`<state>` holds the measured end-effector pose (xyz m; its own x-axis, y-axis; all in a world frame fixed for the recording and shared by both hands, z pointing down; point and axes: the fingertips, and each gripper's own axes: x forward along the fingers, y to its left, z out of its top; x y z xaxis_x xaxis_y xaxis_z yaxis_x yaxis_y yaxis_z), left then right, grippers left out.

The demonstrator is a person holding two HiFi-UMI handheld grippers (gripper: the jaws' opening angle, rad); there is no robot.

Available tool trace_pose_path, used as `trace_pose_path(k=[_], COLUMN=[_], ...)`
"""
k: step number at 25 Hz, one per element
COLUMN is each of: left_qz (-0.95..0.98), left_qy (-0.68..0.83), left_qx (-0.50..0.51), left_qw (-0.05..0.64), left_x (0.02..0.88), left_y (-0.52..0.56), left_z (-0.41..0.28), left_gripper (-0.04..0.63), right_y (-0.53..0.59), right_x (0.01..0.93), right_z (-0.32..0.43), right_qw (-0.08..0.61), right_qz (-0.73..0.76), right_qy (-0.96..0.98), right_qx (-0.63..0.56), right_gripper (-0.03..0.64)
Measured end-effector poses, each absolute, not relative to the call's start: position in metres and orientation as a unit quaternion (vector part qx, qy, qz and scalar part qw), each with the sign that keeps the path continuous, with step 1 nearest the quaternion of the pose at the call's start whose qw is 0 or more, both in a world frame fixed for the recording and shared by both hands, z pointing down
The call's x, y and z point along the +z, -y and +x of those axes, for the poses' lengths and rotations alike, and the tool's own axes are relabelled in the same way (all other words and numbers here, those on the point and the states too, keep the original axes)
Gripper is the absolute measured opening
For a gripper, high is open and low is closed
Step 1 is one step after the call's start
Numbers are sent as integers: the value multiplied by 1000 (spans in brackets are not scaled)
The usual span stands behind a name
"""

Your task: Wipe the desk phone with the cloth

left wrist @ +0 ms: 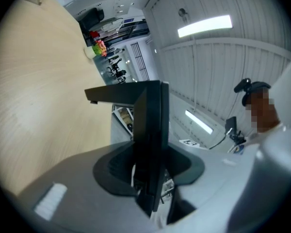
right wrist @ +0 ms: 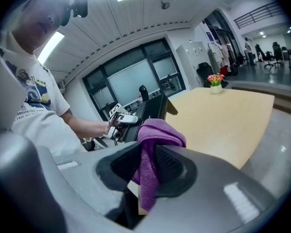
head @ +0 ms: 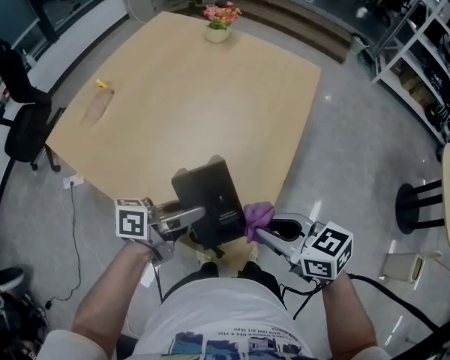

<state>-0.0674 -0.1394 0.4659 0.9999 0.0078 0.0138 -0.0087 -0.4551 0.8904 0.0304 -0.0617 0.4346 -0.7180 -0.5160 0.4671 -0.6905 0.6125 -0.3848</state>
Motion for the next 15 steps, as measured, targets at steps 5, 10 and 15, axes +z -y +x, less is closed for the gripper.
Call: trace_pose_path(k=[5,10,15], left_qz=[850,852,851], left_qy=[-16,-36,-47], left_qx=[18,40,77], left_qw=[526,521,517], left_x=[472,490,525], left_y=[147,159,174], left_z=[-63,-51,-35], left_gripper=[181,181,181], right_y=[17,-10,-18], right_x=[468,484,483], right_z=[30,35,49], right_qw=[173,188,184], right_qz=[356,389,437], right_qy=[858,832,808], right_qx=[329,349,351], right_gripper=[87,88,88])
